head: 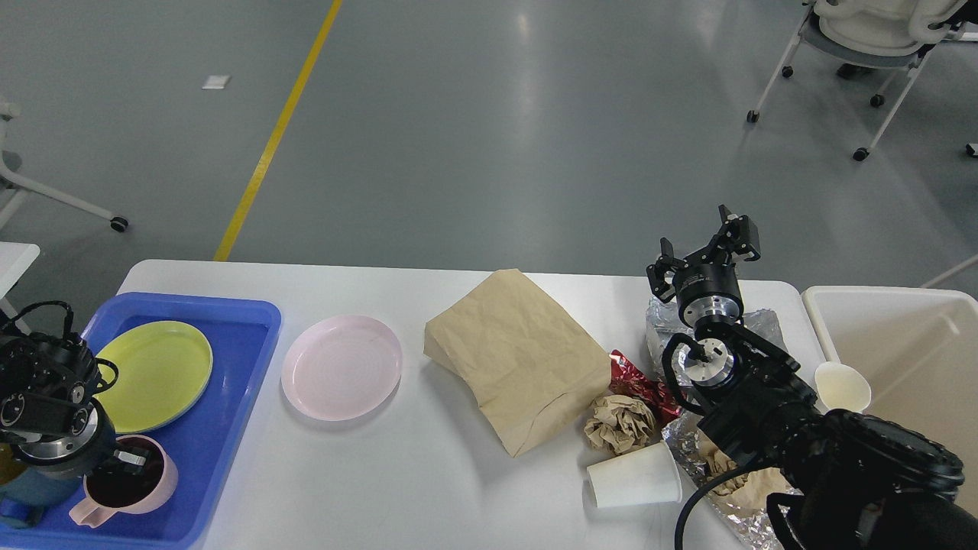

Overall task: Tidy desktop
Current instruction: 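Lift the pink mug and set it in the blue tray, then move the left gripper to the pink plate rim and grasp it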

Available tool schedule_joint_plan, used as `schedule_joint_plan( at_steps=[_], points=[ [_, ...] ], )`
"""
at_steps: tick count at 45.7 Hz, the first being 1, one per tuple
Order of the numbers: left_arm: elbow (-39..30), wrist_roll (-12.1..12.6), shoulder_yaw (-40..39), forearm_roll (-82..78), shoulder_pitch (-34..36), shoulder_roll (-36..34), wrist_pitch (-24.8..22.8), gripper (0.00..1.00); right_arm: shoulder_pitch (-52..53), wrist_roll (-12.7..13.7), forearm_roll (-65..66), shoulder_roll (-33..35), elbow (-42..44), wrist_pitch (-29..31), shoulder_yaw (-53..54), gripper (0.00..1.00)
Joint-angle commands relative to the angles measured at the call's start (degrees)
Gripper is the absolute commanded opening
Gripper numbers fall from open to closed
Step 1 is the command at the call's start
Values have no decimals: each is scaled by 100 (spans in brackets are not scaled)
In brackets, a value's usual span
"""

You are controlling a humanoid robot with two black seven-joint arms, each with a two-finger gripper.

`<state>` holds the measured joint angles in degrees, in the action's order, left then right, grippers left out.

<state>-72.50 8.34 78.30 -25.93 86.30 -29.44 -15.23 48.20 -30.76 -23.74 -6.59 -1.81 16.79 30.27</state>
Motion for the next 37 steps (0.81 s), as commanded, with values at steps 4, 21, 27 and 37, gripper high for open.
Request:
schedule_joint_plan(
  at_steps=[4, 21, 27, 37],
  points=[
    [78, -16, -34, 9, -166, 9, 107, 20, 5, 0, -8, 0, -3, 0, -3, 100],
    [122, 36, -8, 0, -140, 0, 204, 79, -4, 0, 1, 0, 5, 0, -3, 100],
    [122, 45, 36, 0, -52, -9, 108, 87, -4, 0, 1, 0, -3, 0, -3, 100],
    [166, -60, 212, 0, 650, -123, -735, 95, -4, 0, 1, 0, 6, 0, -3, 100]
  ],
)
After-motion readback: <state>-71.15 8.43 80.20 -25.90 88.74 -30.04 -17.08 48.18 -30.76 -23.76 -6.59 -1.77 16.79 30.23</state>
